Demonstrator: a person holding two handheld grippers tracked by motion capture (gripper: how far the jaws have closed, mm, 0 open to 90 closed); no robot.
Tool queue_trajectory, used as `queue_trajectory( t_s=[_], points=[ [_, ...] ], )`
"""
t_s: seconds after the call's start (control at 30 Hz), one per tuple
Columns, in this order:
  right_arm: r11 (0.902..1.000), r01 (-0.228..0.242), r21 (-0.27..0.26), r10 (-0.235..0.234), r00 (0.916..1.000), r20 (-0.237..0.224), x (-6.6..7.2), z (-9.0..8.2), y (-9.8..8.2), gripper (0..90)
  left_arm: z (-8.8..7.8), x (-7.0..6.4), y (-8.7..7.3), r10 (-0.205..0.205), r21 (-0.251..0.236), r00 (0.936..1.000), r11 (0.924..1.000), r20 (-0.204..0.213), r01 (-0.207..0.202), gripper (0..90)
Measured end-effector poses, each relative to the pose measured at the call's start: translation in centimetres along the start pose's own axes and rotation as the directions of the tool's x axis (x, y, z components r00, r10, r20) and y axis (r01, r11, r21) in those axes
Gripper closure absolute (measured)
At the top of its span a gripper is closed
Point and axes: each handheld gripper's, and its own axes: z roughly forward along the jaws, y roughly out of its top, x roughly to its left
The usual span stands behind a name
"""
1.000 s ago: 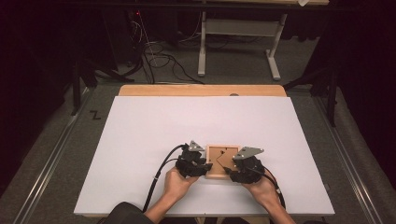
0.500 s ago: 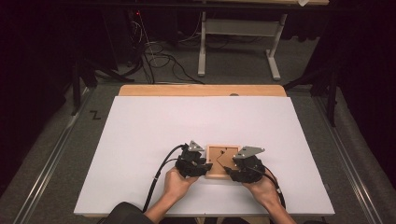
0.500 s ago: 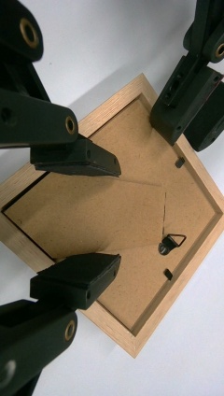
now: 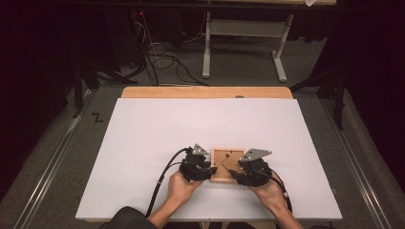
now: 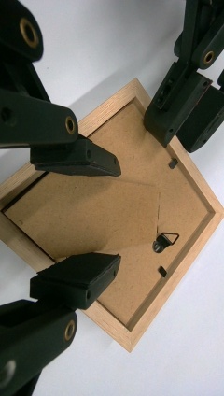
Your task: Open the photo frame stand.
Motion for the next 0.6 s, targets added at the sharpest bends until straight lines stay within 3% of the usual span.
queue_trajectory(
  t_s=[0.6],
  points=[
    [0.9998,-0.008,-0.02,0.008,1.0,-0.004,-0.1,-0.59,0.64,51.4,0.02,0.0,-0.01,0.001,0.0,1.0,1.0,0.0,-0.001,63.8]
  ],
)
